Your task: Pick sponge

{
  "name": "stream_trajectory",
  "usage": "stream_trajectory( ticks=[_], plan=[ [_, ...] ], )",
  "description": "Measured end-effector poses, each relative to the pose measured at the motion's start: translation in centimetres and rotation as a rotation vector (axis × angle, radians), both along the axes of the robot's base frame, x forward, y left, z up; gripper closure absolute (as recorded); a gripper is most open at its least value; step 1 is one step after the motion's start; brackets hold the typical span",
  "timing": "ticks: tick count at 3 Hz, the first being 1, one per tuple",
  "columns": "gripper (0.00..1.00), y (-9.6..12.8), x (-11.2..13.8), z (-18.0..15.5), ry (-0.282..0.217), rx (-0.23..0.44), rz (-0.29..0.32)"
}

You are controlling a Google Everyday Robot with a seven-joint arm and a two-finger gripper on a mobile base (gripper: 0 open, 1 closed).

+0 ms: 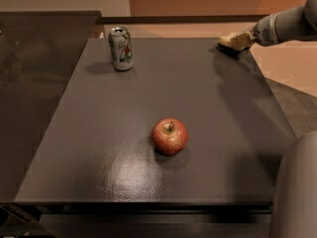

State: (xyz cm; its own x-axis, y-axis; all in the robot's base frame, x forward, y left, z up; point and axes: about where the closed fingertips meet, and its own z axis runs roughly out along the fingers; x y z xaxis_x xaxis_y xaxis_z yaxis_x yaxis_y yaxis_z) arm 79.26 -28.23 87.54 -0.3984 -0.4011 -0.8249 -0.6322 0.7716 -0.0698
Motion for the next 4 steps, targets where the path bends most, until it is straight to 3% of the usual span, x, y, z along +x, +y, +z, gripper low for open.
stream_trajectory(
  ticks=[2,3,4],
  plan=[
    [1.0,0.5,-3.9,3.8,-0.015,-0.001,0.04],
    [1.0,1.3,-7.2,7.0,-0.059,-0.002,0.093],
    [1.0,3.7,-13.0,12.4,-0.164,-0.017,0.21]
  ],
)
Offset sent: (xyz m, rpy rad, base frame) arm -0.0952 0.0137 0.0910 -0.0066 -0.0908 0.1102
